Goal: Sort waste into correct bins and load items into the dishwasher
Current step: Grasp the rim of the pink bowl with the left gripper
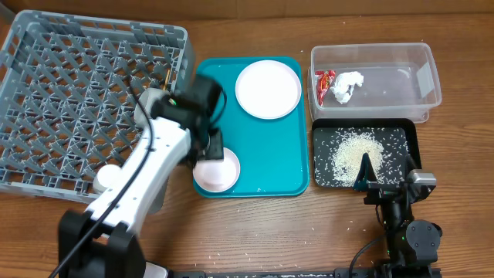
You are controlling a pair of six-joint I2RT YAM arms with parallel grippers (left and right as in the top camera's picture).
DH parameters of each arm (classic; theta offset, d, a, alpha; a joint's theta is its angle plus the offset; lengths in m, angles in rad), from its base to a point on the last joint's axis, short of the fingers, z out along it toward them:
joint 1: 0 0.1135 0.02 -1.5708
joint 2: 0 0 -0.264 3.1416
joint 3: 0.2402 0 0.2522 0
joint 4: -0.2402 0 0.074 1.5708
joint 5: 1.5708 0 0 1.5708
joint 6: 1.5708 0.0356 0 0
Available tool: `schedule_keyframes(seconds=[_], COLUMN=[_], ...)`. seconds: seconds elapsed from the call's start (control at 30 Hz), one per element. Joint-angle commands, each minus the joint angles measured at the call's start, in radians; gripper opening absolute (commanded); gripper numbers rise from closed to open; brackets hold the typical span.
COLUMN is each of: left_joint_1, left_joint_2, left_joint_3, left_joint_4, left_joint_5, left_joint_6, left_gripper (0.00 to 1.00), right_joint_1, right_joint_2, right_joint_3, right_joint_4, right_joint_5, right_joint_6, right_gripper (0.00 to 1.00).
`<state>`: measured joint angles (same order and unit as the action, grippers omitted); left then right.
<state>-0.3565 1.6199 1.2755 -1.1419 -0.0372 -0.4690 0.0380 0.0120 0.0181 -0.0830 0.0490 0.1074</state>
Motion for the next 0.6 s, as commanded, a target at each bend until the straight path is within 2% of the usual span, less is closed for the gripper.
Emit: schedule_keyframes(seconds=[0.0, 0.07, 0.17, 0.37, 0.4, 0.43, 0.57], left_joint_1=[0.025, 0.025, 0.025, 0.021, 0.021, 0.021, 0.024], left_joint_2=[-0.004, -0.004, -0.004, -0.004, -0.004, -0.005, -0.03], left_joint_3=[-0.171, -0.241, -0.302, -0.387, -0.394, -0.39, -0.231], left_joint_4=[0.13, 0.197, 0.252, 0.353, 0.362, 0.363, 0.235], left_joint_5=[-0.019, -0.071, -0.131, -0.084, -0.071, -0.054, -0.056], left_joint_6=[-0.078, -0.08, -0.087, -0.084, -0.078, -0.053, -0.047], left_gripper=[0.54, 0.48, 0.48, 0.24, 0.17, 0.04, 0.04], right_joint_1=[-0.005, -0.005, -0.005, -0.005, -0.005, -0.005, -0.005], right_joint_2=[-0.007, -0.007, -0.007, -0.007, -0.007, -0.007, -0.007], right_joint_3=[-0.01, -0.01, -0.01, -0.01, -0.01, -0.01, -0.01], right_joint_4=[0.003, 0.003, 0.003, 0.003, 0.003, 0.003, 0.003], right_joint_5=[-0.002, -0.002, -0.002, -0.002, -0.002, -0.002, -0.002], right_joint_6=[-0.004, -0.004, -0.004, -0.004, -0.004, -0.004, -0.004], right_gripper=[1.0, 1.0, 1.0, 1.0, 1.0, 1.0, 1.0])
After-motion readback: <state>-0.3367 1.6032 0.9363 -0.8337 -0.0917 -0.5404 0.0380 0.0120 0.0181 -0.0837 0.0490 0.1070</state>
